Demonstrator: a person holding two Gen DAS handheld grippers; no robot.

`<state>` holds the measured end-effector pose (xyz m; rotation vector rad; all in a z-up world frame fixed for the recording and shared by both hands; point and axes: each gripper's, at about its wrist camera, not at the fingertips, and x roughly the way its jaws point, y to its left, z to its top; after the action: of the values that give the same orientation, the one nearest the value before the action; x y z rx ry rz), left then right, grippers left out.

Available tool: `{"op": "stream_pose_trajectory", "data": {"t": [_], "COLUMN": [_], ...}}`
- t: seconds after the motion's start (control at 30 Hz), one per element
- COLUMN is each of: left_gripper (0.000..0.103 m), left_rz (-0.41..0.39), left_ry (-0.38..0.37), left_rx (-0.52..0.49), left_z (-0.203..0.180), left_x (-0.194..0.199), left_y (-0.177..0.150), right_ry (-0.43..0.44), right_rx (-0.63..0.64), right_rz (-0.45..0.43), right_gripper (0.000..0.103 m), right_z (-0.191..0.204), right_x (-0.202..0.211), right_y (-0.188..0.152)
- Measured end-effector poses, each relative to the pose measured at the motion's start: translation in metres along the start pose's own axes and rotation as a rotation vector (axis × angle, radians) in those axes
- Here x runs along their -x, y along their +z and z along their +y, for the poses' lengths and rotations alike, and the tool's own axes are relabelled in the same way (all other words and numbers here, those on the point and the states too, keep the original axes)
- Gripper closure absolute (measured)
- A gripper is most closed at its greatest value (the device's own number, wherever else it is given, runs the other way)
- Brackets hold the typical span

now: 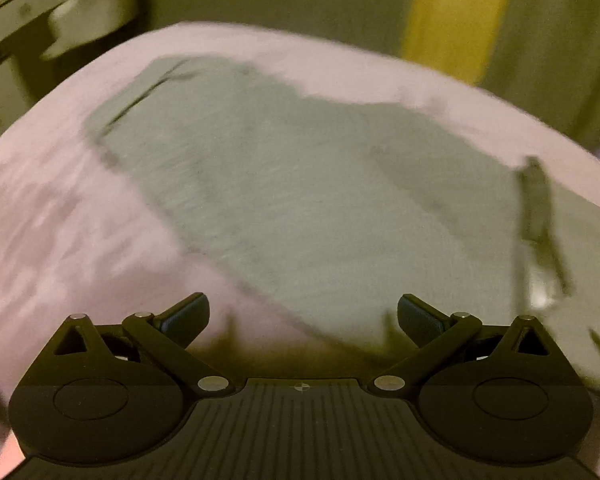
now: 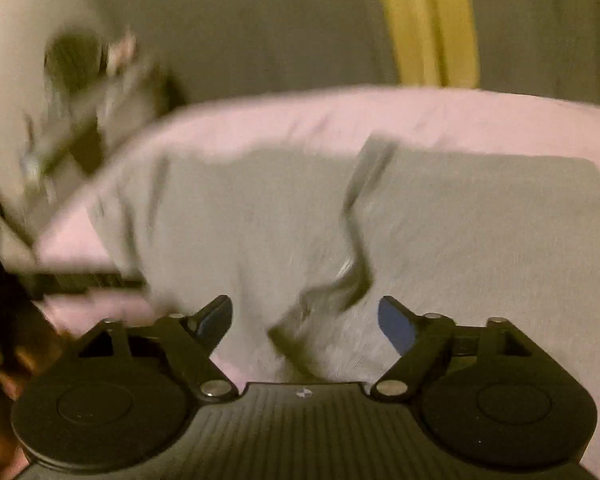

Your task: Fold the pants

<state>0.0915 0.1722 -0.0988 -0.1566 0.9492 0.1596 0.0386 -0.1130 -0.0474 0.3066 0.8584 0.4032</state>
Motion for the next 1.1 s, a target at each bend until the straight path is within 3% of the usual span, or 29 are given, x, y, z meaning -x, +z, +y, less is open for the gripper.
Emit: {"op": "stream_pose_trajectory", "data": {"t": [0.1,0.17,0.27,0.4,0.5,0.63,0.7,0.77,0.8,0.83,0.87,0.93,1.1], "left_gripper": [0.0,0.0,0.0,0.0,0.005,0.018,0.03,0.054,0.06,0.075,0.082,0.085,0.087], "left_rz": [-0.003,0.021,0.096,0.219,0.226,0.241,0.236,0.23,0.231,0.242,0.261,0.287,0.236], "left_ry": [-0.142,-0.261,-0.376,-0.39,-0.374,-0.408,-0.397,-0.381,-0.383,-0.403,-0.422,-0.449,-0.545], "left_rx": [-0.085,-0.136,-0.201,-0.19,-0.206,-0.219,-0.227,-0.238,-0.231,-0.213,-0.179,-0.122,-0.053], "left_z": [-0.031,-0.055,-0.092,-0.115,-0.12,-0.127,-0.129,-0.128,-0.128,-0.125,-0.122,-0.116,-0.101], "left_x": [0.003,-0.001,-0.022,-0.057,-0.061,-0.063,-0.065,-0.066,-0.068,-0.07,-0.073,-0.073,-0.049], "left_y": [0.003,0.006,0.01,0.011,0.004,-0.002,-0.004,-0.004,-0.004,0.001,0.004,0.01,0.017], "right_ry": [-0.047,-0.064,-0.096,-0.166,-0.215,-0.222,-0.212,-0.228,-0.229,-0.233,-0.237,-0.249,-0.263], "right_rx": [-0.296,-0.453,-0.514,-0.503,-0.519,-0.555,-0.553,-0.496,-0.469,-0.449,-0.438,-0.426,-0.417], "right_rz": [-0.099,-0.103,-0.124,-0.136,-0.116,-0.079,-0.075,-0.066,-0.057,-0.05,-0.048,-0.04,-0.05], "right_gripper": [0.011,0.011,0.011,0.011,0.011,0.011,0.011,0.011,0.011,0.011,0.011,0.011,0.01], "right_z": [-0.063,-0.1,-0.127,-0.145,-0.154,-0.165,-0.163,-0.156,-0.15,-0.147,-0.145,-0.142,-0.139], "right_x": [0.024,0.027,0.036,0.049,0.048,0.039,0.033,0.028,0.029,0.027,0.026,0.025,0.034], "right_y": [0.001,-0.003,-0.014,-0.027,-0.033,-0.045,-0.045,-0.044,-0.044,-0.043,-0.042,-0.041,-0.041]}}
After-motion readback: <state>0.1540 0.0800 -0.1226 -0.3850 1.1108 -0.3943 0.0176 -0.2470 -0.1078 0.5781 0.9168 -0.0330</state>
